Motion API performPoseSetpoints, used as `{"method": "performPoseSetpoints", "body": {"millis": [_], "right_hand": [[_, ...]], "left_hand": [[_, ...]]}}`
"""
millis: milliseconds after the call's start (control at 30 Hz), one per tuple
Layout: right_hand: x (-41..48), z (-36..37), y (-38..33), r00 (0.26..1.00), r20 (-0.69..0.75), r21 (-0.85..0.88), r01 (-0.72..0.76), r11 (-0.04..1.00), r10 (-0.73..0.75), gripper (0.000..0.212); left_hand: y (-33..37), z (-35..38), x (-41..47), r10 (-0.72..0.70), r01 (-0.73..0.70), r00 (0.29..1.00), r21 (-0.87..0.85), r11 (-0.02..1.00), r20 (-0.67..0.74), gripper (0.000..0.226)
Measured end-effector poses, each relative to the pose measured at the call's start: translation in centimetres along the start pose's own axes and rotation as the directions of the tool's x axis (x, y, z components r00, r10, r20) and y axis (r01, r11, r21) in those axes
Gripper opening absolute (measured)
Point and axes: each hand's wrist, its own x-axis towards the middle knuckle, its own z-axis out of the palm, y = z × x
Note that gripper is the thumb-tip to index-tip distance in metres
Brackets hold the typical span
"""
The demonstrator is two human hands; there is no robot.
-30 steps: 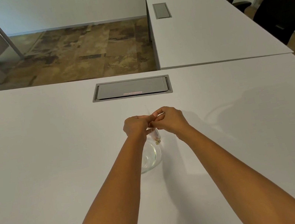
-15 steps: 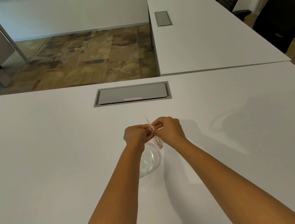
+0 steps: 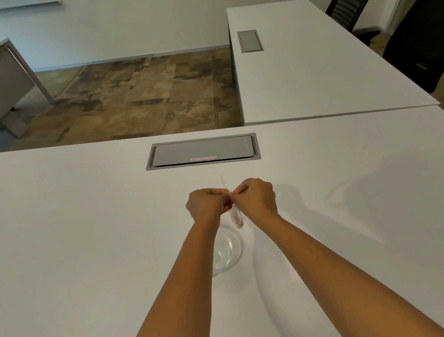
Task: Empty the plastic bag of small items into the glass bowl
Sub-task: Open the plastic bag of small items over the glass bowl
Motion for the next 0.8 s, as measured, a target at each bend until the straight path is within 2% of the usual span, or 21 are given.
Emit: {"method": "performPoseSetpoints", "body": {"millis": [133,267,467,567,700,800], "right_hand": [[0.3,0.1,0.0,0.999,0.041,-0.001,-0.006,1.0,0.006,0.019],[0.9,-0.2,0.1,0.989,0.139,0.123,-0.06,0.991,0.043,0.023],[1.5,-0.5,0.4,0.99,0.117,0.151,-0.094,0.984,0.077,0.018],[1.5,-0.2,0.3,0.997,0.077,-0.001,-0.011,1.0,0.011,0.019],[1.1,0.2,0.5,0.994,0.049,-0.32,0.107,0.941,-0.097,0.019],[1.4,-0.4,1.6,0.993,0.01,-0.408,0.108,0.907,-0.114,0.023]], "left_hand": [[0.3,0.0,0.2,0.007,-0.006,1.0,0.047,0.999,-0.015,0.013],[0.2,-0.4,0.4,-0.001,-0.001,0.999,0.059,0.998,0.034,0.009],[0.1,-0.4,0.1,-0.019,0.016,0.998,0.048,0.999,0.058,0.004],[0.0,-0.2,-0.1,-0.046,0.045,0.998,0.009,0.999,0.054,0.009],[0.1,0.1,-0.3,0.004,0.001,0.999,0.108,0.994,-0.038,0.025],[-0.1,-0.8,0.0,0.092,-0.071,0.991,0.201,0.977,-0.099,0.016]]}}
